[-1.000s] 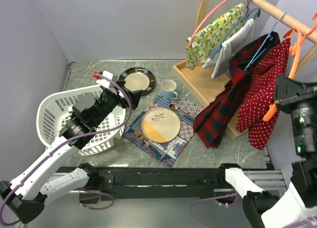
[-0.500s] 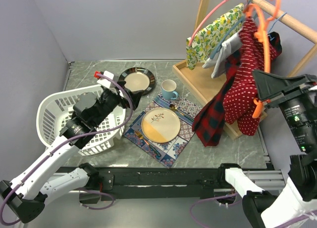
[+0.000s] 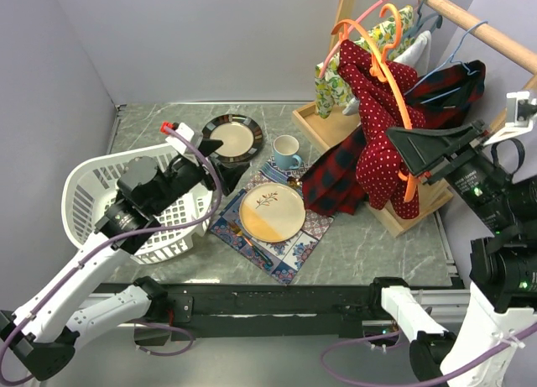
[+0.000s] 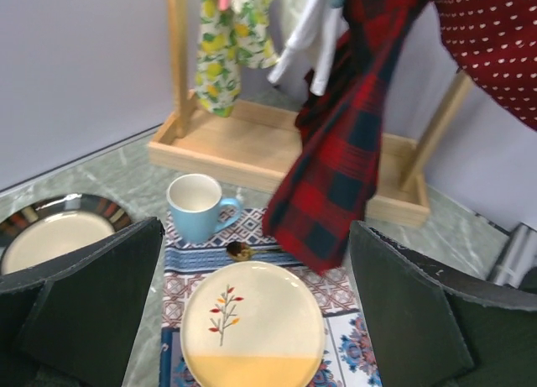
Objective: Remove the skirt from the hanger
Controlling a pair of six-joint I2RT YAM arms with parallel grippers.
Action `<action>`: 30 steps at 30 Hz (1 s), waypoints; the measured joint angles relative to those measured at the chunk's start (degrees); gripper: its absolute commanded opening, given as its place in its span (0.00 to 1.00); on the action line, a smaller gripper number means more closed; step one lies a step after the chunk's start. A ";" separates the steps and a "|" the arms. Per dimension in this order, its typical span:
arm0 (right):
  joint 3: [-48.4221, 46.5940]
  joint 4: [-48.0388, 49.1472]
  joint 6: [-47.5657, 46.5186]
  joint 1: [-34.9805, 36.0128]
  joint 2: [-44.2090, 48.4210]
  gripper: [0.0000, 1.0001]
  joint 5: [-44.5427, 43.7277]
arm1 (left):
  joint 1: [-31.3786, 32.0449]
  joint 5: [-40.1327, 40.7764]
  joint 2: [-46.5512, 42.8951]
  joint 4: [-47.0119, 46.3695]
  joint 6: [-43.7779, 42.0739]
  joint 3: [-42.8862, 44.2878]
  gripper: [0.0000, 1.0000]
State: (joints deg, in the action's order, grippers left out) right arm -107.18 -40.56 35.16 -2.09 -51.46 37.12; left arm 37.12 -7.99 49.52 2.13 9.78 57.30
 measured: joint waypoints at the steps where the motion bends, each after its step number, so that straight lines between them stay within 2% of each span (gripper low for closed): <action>1: 0.39 0.96 0.85 -0.07 0.44 0.00 0.66 | 0.00 -0.94 0.22 0.76 0.09 0.96 0.99; 7: 3.67 10.80 8.11 -0.11 3.32 0.00 7.50 | 0.00 -6.91 1.79 4.09 2.03 9.01 0.99; 16: 0.20 19.02 16.37 -0.11 4.61 0.00 12.52 | 0.00 -16.39 2.08 4.79 8.61 20.00 0.99; 24: 15.10 32.33 22.32 -0.09 11.37 0.00 13.11 | 0.00 -20.17 1.95 6.45 11.98 22.23 0.99; 30: 28.02 38.07 25.55 -0.09 11.08 0.00 11.47 | 0.00 -20.20 2.29 5.33 12.70 19.10 0.99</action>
State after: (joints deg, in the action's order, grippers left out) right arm -79.15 -2.48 60.71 -2.17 -40.38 48.60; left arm 37.12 -28.18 51.81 7.46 22.48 76.40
